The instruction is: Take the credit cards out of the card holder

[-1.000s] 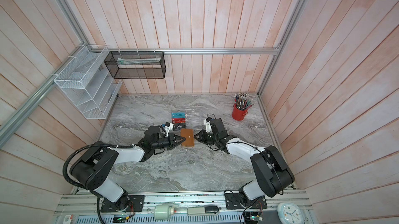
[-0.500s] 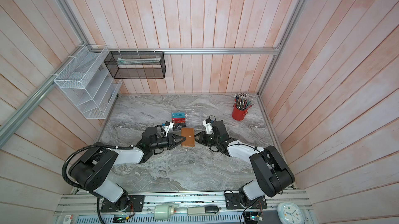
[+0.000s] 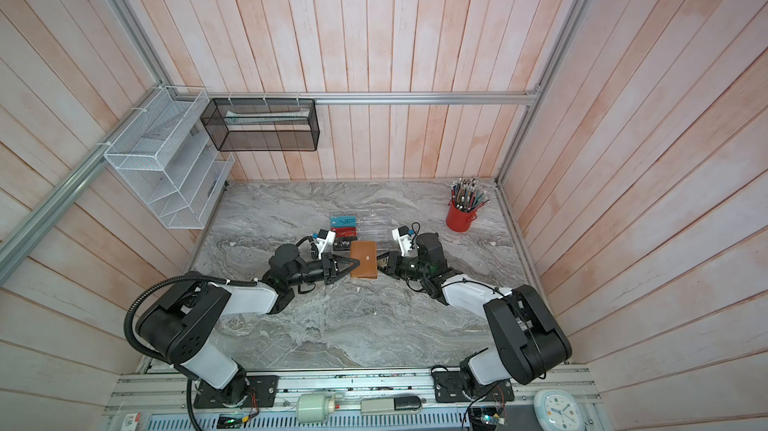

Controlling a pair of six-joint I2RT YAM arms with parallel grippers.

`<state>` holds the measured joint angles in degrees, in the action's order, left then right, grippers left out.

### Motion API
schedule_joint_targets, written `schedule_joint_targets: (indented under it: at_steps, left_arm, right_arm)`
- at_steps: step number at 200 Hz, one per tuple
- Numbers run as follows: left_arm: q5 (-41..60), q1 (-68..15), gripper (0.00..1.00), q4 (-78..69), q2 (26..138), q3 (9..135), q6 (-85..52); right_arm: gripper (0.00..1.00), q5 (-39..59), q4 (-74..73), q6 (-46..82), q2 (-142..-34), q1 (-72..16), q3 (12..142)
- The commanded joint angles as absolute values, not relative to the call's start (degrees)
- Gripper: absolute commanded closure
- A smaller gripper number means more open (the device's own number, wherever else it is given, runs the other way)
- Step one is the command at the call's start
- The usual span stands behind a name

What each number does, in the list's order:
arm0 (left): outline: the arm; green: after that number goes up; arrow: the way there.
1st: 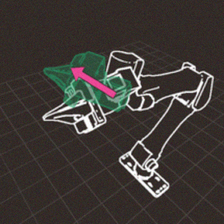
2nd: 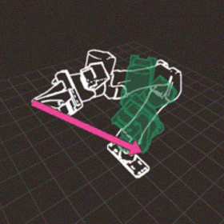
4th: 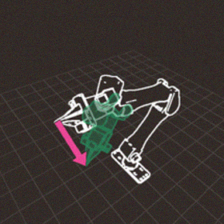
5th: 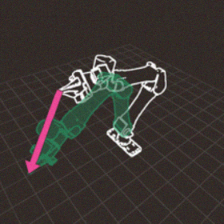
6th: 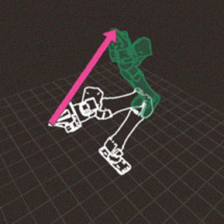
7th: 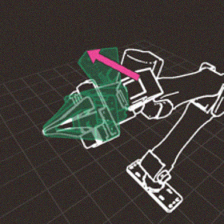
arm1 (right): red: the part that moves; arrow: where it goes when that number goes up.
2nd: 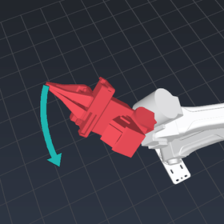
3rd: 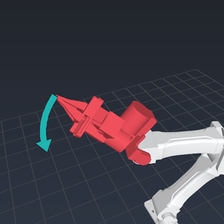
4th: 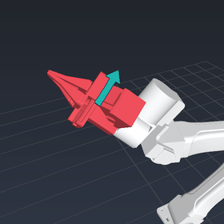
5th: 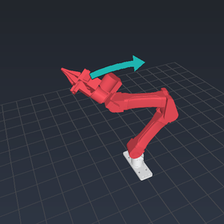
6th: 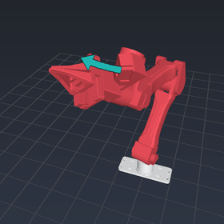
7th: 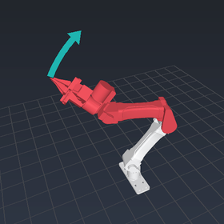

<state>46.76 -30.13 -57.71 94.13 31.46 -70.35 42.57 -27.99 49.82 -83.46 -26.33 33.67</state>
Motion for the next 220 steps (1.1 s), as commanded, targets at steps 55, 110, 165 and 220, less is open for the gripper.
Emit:
schedule_joint_targets:
  at_steps: [55,110,165,220]
  left_arm:
    - [49.0,-29.5,1.00,-67.0,92.5,31.7,-71.4]
    - [48.7,-29.5,1.00,-69.1,92.5,32.1,-72.1]
    - [48.3,-29.5,0.99,-68.4,92.8,33.1,-71.9]
    - [46.3,-29.5,0.64,-60.9,90.7,33.4,-67.9]
  right_arm:
    - [0.59,48.1,-35.0,54.0,-83.2,-25.3,31.0]
    - [0.63,51.1,-43.5,59.3,-84.6,-25.4,30.7]
    - [0.87,51.9,-45.2,60.6,-84.3,-25.4,31.6]
    - [1.00,49.6,-38.8,57.3,-82.7,-25.4,33.3]
